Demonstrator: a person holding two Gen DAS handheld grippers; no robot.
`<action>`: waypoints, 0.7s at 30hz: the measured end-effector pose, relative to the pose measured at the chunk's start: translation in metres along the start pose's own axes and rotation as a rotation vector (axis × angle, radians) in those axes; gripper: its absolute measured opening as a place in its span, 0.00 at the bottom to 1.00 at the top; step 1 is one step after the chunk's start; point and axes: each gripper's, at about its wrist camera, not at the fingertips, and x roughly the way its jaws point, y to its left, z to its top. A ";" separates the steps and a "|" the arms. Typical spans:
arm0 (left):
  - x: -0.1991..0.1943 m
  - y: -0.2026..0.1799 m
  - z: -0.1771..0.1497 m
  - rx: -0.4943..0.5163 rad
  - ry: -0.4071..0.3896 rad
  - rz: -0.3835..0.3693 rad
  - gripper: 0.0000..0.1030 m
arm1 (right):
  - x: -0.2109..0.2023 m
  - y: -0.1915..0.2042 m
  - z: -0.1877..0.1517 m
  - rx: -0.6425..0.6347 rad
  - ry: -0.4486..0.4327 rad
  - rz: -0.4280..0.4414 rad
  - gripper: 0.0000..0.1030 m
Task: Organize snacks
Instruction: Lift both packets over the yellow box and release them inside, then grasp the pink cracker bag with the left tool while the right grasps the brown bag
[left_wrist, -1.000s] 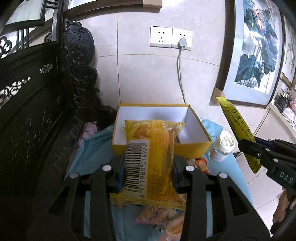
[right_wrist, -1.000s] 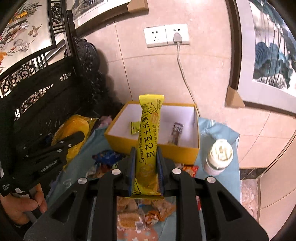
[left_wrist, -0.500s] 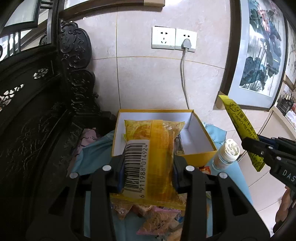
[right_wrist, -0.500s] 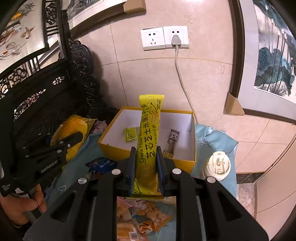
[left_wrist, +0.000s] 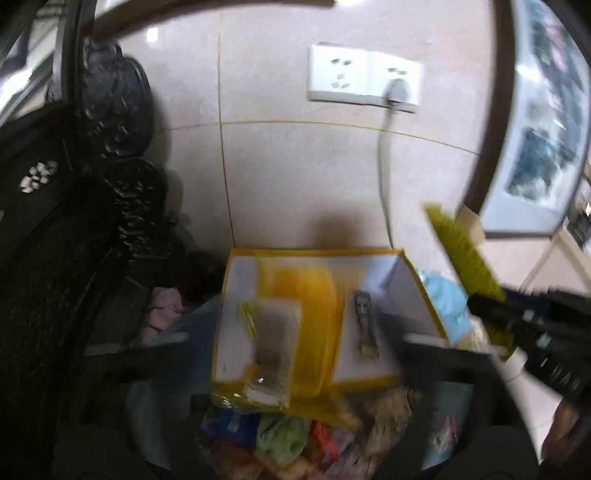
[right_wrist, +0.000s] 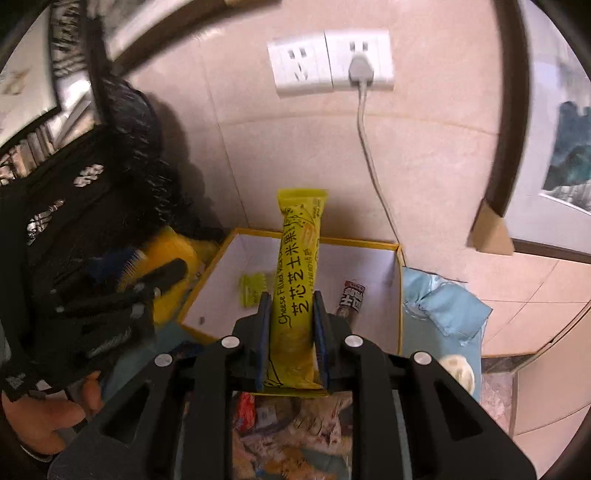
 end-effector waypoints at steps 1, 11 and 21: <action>0.007 0.002 0.004 -0.007 0.004 0.011 0.98 | 0.015 -0.003 0.006 0.016 0.046 -0.013 0.39; -0.002 0.022 -0.013 0.036 0.004 0.046 0.98 | 0.015 -0.036 -0.023 0.077 0.072 -0.054 0.44; -0.011 0.014 -0.136 0.034 0.141 0.011 0.98 | 0.008 -0.028 -0.129 0.077 0.168 -0.054 0.44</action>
